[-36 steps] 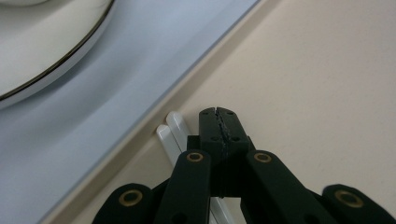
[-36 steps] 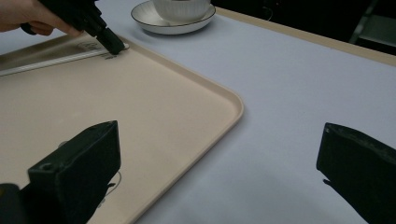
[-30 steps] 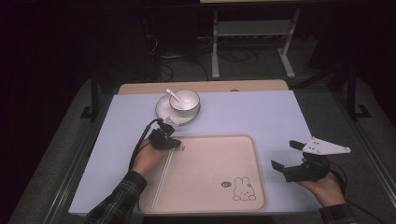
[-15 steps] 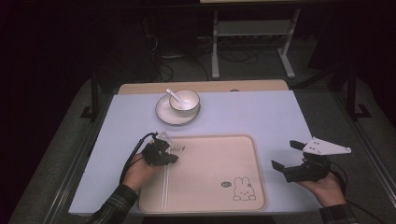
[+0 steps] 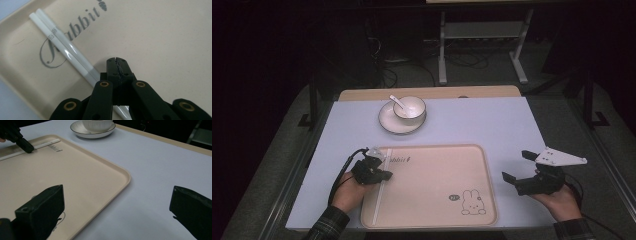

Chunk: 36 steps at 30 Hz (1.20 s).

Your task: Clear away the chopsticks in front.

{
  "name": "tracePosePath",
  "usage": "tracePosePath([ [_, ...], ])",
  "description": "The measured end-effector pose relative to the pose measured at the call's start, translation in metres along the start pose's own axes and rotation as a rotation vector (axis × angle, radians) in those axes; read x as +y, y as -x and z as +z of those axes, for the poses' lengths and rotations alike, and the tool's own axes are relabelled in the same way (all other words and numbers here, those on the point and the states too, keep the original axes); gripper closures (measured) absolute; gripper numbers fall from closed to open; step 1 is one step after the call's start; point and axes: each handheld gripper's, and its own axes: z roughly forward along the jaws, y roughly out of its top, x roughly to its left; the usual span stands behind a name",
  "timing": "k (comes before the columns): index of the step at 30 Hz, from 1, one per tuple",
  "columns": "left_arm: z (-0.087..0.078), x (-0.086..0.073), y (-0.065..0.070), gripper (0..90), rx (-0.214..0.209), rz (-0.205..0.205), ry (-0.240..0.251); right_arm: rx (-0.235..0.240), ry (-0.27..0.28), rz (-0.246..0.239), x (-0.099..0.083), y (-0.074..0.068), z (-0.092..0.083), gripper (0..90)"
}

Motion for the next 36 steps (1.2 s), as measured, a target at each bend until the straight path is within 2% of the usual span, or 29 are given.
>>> tracePosePath([
  [8, -0.002, -0.002, -0.002, 89.8, -0.001, -0.010, 0.007, 0.001, -0.002, -0.002, 0.000, 0.000, 0.000, 0.0],
  [13, -0.011, 0.003, 0.000, 87.1, -0.016, 0.006, 0.071, 0.000, -0.007, -0.005, -0.001, 0.000, 0.001, 0.0],
  [17, -0.023, 0.004, 0.003, 71.7, -0.017, 0.018, 0.149, 0.000, -0.009, -0.005, -0.001, 0.000, 0.001, 0.0],
  [21, -0.035, 0.001, 0.005, 51.8, -0.024, 0.033, 0.224, 0.000, -0.006, -0.003, -0.001, 0.000, 0.000, 0.0],
  [28, -0.052, -0.009, 0.005, 26.8, 0.027, 0.061, 0.317, 0.001, -0.005, -0.006, -0.001, 0.000, 0.000, 0.0],
  [32, -0.060, -0.019, 0.005, 20.1, 0.042, 0.073, 0.343, 0.003, -0.003, -0.007, 0.000, -0.001, 0.000, 0.0],
  [36, -0.070, -0.028, 0.004, 18.3, 0.067, 0.079, 0.367, 0.005, -0.003, -0.007, 0.000, -0.002, 0.000, 0.0],
])
